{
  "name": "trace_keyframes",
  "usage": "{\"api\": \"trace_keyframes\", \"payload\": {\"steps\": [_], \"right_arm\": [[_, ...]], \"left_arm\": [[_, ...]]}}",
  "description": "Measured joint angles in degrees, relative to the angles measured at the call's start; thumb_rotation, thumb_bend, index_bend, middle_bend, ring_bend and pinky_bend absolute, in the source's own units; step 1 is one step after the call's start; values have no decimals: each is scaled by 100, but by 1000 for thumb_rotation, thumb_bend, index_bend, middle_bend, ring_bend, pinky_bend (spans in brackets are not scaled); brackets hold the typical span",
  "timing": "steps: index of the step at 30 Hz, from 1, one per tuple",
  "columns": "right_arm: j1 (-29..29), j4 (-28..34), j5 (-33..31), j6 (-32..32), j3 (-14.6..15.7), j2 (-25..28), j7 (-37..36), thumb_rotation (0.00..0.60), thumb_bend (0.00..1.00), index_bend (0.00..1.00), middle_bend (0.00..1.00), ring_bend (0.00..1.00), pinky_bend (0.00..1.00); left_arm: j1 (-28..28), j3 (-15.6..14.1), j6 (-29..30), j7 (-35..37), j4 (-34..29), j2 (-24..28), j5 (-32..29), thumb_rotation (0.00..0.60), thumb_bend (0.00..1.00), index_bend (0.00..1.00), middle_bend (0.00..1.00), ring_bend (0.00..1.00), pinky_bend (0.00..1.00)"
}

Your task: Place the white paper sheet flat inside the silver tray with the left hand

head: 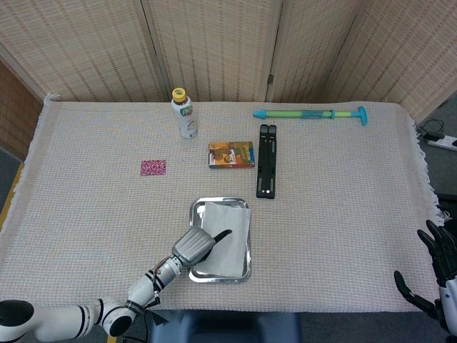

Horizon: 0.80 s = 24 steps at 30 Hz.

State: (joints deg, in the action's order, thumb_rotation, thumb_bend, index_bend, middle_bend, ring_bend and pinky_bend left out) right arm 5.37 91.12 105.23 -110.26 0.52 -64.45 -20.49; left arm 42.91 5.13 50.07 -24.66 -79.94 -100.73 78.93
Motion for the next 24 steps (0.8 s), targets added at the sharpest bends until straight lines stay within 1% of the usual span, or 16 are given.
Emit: {"api": "trace_keyframes", "payload": {"steps": [8,14,24], "right_arm": [[1,3,11,-2,3,4,0,600,429,0,0,0,0],[-1,4,3,5,4,11,-19,600,429,0,0,0,0],[14,4,2,-40,-3,27,-59,600,429,0,0,0,0]], "left_arm": [[127,121,-21,-166,308,-203,-224,600,1000,166,1000,1000,1000],[244,182,-14,-358,533,-342,-320,600,1000,217,1000,1000,1000],[422,241,-187,-586,888,-612,-668,600,1000,209,1000,1000,1000]]}}
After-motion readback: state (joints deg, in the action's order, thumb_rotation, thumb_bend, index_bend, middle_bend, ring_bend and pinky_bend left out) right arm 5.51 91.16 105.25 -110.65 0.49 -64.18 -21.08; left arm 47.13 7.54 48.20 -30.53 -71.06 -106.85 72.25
